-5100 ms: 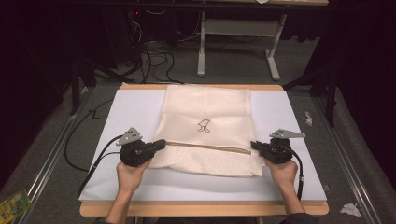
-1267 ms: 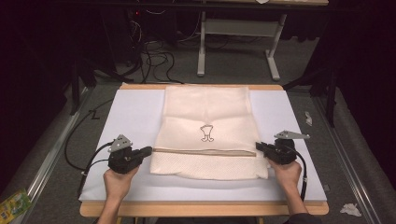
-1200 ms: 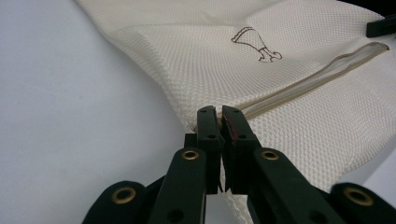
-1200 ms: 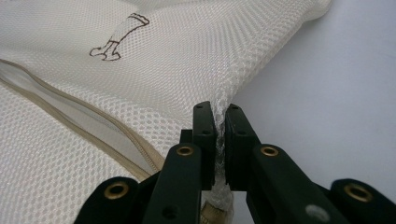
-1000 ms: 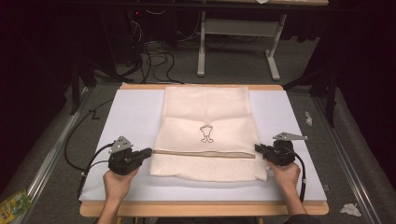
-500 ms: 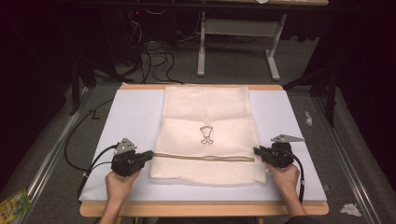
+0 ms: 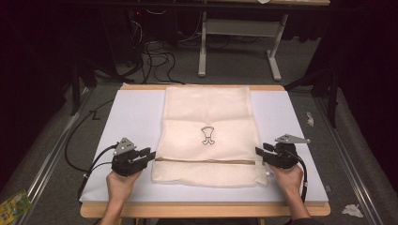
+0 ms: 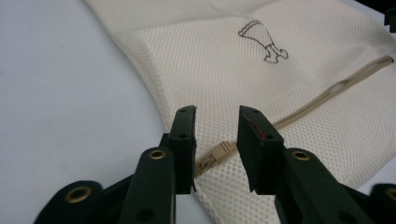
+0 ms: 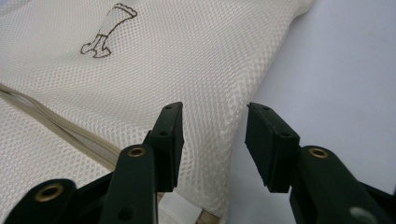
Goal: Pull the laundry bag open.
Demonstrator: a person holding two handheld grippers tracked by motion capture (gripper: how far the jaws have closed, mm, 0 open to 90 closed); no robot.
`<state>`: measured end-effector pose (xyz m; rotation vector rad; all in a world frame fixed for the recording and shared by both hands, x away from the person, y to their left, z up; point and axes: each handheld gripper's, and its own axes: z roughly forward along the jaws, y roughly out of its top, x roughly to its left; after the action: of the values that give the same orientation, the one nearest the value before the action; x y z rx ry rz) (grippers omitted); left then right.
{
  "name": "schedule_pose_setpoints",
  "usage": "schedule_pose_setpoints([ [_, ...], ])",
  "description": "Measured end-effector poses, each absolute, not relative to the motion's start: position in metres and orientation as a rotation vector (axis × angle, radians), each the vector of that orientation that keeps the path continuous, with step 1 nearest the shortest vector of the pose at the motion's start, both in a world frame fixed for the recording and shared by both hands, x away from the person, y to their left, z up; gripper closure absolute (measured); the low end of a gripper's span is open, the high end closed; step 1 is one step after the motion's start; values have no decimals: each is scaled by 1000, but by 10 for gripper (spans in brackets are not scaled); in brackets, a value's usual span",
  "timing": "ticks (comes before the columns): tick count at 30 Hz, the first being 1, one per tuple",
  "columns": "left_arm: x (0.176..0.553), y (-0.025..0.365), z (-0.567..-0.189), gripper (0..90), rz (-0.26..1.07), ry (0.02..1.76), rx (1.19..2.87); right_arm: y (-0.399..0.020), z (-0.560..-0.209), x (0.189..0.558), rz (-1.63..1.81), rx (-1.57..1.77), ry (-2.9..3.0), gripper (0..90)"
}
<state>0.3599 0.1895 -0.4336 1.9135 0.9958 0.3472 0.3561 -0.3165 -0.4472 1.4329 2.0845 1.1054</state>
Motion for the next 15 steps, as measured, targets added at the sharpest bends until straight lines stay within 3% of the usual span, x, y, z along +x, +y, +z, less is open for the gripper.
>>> schedule_pose_setpoints([
  [8, 358, 198, -426, 547, 429, 1014, 1839, -329, -437, 350, 1191, 1433, 2013, 551],
  [15, 360, 206, -421, 529, 478, 1022, 1798, -352, -436, 342, 1232, 1465, 1928, 551],
])
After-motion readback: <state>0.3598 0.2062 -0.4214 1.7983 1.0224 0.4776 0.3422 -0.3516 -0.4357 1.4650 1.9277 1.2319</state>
